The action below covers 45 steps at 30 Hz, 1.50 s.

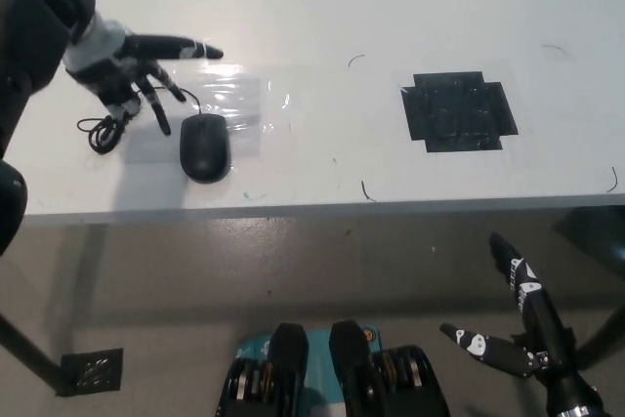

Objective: The robot uses left hand to click on the left button of the black mouse, which is placed on the left area of the table

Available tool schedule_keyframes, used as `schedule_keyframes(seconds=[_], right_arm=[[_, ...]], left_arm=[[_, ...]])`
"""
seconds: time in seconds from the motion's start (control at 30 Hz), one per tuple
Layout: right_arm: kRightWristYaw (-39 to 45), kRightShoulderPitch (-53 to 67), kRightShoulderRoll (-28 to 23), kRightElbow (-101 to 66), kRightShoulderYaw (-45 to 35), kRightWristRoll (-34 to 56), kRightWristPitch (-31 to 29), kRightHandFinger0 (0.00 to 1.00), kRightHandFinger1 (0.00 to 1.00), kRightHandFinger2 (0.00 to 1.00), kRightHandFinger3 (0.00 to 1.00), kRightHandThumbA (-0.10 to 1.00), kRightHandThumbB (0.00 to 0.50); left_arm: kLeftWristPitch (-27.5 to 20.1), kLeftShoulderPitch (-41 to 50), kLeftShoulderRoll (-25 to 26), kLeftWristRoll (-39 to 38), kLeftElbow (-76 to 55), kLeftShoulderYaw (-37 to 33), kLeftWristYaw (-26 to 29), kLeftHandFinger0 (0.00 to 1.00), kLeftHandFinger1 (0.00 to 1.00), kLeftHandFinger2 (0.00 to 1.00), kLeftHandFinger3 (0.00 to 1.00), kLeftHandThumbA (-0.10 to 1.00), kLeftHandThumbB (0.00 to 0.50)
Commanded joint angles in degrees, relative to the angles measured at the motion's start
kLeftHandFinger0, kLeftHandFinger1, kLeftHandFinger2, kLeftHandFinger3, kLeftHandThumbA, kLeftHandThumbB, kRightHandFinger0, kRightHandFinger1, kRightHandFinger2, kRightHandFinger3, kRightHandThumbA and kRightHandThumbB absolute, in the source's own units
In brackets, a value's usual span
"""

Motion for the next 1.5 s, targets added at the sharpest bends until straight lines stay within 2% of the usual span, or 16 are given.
schedule_keyframes(seconds=[0.0, 0.07, 0.3, 0.43, 0.47, 0.5, 0.6, 0.73, 0.8, 0.83, 1.07, 1.1, 1.2, 1.33, 1.43, 1.47], right_arm=[[0.66, -0.96, -0.8, -1.6, 0.31, -0.15, -0.03, 1.0, 1.0, 1.0, 1.0, 0.99, 0.124], [0.67, -1.11, -0.78, -1.14, 0.34, -0.02, -0.46, 1.0, 1.0, 1.0, 1.0, 0.99, 0.129], [1.1, -0.82, -1.18, -2.36, 0.64, -0.36, 0.79, 1.0, 1.0, 1.0, 1.0, 1.0, 0.138], [1.36, -0.7, -1.09, -2.37, 0.79, 0.15, 0.94, 1.0, 1.0, 1.0, 1.0, 0.99, 0.125], [1.38, -0.7, -1.1, -2.38, 0.81, 0.19, 0.96, 1.0, 1.0, 1.0, 1.0, 0.99, 0.125], [1.34, -0.77, -1.15, -2.45, 0.78, 0.09, 1.06, 1.0, 1.0, 1.0, 1.0, 0.99, 0.136], [1.45, -0.87, -1.18, -2.28, 0.8, 0.26, 1.02, 1.0, 1.0, 1.0, 1.0, 0.99, 0.139], [1.59, -0.88, -1.28, -2.51, 0.83, -0.1, 1.22, 1.0, 1.0, 1.0, 1.0, 1.0, 0.151], [1.65, -0.86, -1.35, -2.6, 0.92, -0.45, 1.37, 1.0, 1.0, 1.0, 1.0, 1.0, 0.161], [1.75, -0.85, -1.37, -2.61, 0.98, -0.5, 1.49, 1.0, 1.0, 1.0, 1.0, 1.0, 0.162], [1.93, -1.02, -1.45, -2.69, 1.25, -0.21, 1.63, 1.0, 1.0, 1.0, 1.0, 1.0, 0.175], [1.89, -1.08, -1.5, -2.48, 1.26, -0.2, 1.31, 1.0, 1.0, 1.0, 1.0, 1.0, 0.173], [2.0, -1.07, -1.67, -2.65, 1.28, -0.04, 1.49, 1.0, 1.0, 1.0, 1.0, 1.0, 0.172], [2.14, -1.08, -1.89, -3.11, 1.28, -0.06, 2.13, 1.0, 1.0, 1.0, 1.0, 1.0, 0.152], [2.19, -1.34, -1.84, -2.85, 1.24, 0.2, 1.97, 0.99, 1.0, 1.0, 1.0, 1.0, 0.15], [2.14, -1.45, -1.83, -2.57, 1.26, 0.17, 1.57, 0.98, 1.0, 1.0, 1.0, 1.0, 0.142]], left_arm=[[-1.73, -6.58, 1.19, 2.45, 0.75, 1.44, -0.22, 0.0, 0.07, 0.56, 1.0, 1.0, 0.492], [-1.26, -7.01, 0.75, 2.56, 1.65, 1.84, -0.23, 0.0, 0.03, 0.49, 1.0, 1.0, 0.485], [-1.59, -6.82, -0.51, 3.84, 3.54, 2.5, 0.19, 0.0, 0.0, 0.49, 1.0, 1.0, 0.473], [-2.34, -6.02, -1.5, 5.36, 4.31, 2.36, 1.36, 0.0, 0.06, 0.57, 1.0, 1.0, 0.48], [-2.31, -6.0, -1.55, 5.47, 4.37, 2.45, 1.41, 0.05, 0.12, 0.65, 1.0, 1.0, 0.462], [-2.28, -5.82, -1.72, 5.46, 4.53, 2.65, 1.49, 0.0, 0.13, 0.67, 1.0, 1.0, 0.466], [-3.8, -4.59, -2.14, 5.95, 4.38, 2.99, 2.78, 0.01, 0.18, 0.73, 1.0, 1.0, 0.451], [-5.89, -3.69, -2.99, 7.5, 4.58, 2.06, 2.35, 0.0, 0.12, 0.62, 1.0, 1.0, 0.46], [-5.28, -3.2, -3.61, 7.37, 4.61, 2.58, 2.59, 0.0, 0.04, 0.5, 1.0, 1.0, 0.441], [-4.82, -2.84, -3.97, 7.3, 4.59, 3.05, 2.99, 0.0, 0.01, 0.46, 1.0, 1.0, 0.455], [-3.1, -2.15, -5.43, 8.18, 5.35, 3.3, 2.4, 0.0, 0.0, 0.44, 1.0, 1.0, 0.469], [-3.17, -2.02, -5.53, 8.3, 5.52, 3.35, 2.64, 0.0, 0.04, 0.49, 1.0, 1.0, 0.47], [-3.7, -1.6, -5.41, 8.08, 6.04, 3.89, 2.33, 0.0, 0.0, 0.45, 1.0, 1.0, 0.493], [-4.42, -1.61, -5.09, 8.7, 6.22, 3.94, 2.46, 0.0, 0.01, 0.44, 1.0, 1.0, 0.492], [-5.17, -1.83, -4.91, 9.31, 6.38, 3.65, 1.66, 0.0, 0.03, 0.49, 1.0, 1.0, 0.492], [-4.82, -1.83, -4.84, 9.32, 6.5, 3.77, 1.66, 0.0, 0.0, 0.47, 1.0, 1.0, 0.491]])
